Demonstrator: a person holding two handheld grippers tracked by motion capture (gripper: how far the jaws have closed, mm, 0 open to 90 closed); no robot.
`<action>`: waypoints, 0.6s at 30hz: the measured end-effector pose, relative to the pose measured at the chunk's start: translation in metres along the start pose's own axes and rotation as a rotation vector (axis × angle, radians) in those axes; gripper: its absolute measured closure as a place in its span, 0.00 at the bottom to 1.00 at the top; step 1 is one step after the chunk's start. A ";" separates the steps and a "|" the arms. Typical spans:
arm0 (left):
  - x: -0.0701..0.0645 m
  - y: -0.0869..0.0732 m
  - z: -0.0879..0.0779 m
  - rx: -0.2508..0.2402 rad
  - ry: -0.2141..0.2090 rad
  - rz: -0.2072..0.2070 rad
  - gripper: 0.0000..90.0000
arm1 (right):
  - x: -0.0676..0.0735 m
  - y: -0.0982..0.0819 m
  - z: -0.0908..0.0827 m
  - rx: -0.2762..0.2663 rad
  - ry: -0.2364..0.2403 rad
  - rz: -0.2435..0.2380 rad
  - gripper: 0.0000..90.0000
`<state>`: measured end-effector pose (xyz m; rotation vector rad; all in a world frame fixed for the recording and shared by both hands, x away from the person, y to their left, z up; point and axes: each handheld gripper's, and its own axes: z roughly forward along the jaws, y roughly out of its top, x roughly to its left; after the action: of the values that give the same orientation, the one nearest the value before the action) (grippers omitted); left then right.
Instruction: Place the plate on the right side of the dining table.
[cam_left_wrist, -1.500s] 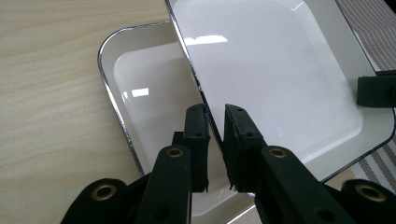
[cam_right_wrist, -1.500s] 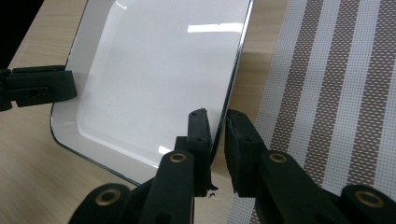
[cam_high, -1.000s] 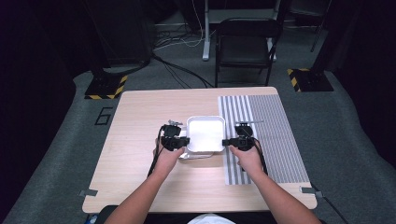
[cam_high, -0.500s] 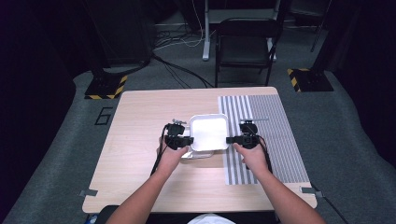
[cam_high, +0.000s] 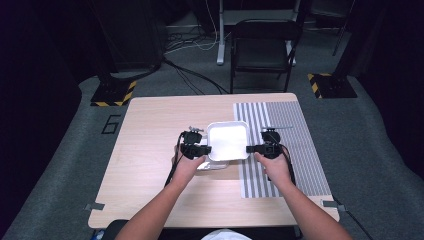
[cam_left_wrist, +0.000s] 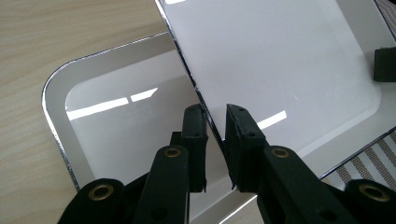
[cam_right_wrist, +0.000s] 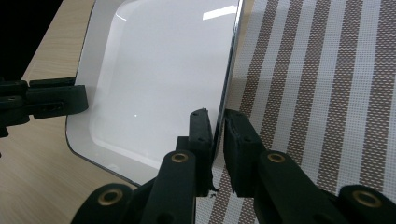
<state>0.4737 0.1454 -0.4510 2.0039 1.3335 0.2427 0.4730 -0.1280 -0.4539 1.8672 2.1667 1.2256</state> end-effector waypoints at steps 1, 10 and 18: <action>-0.001 0.000 0.001 -0.002 -0.003 0.000 0.87 | -0.001 0.000 -0.001 -0.002 -0.001 -0.008 0.91; -0.009 0.006 0.004 0.001 -0.017 0.019 0.87 | -0.006 0.001 -0.009 -0.001 -0.025 -0.015 0.91; -0.016 0.010 0.007 0.003 -0.028 0.026 0.87 | -0.011 0.001 -0.017 -0.017 -0.036 -0.014 0.91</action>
<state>0.4771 0.1258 -0.4465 2.0213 1.2916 0.2233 0.4687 -0.1464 -0.4464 1.8497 2.1407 1.1939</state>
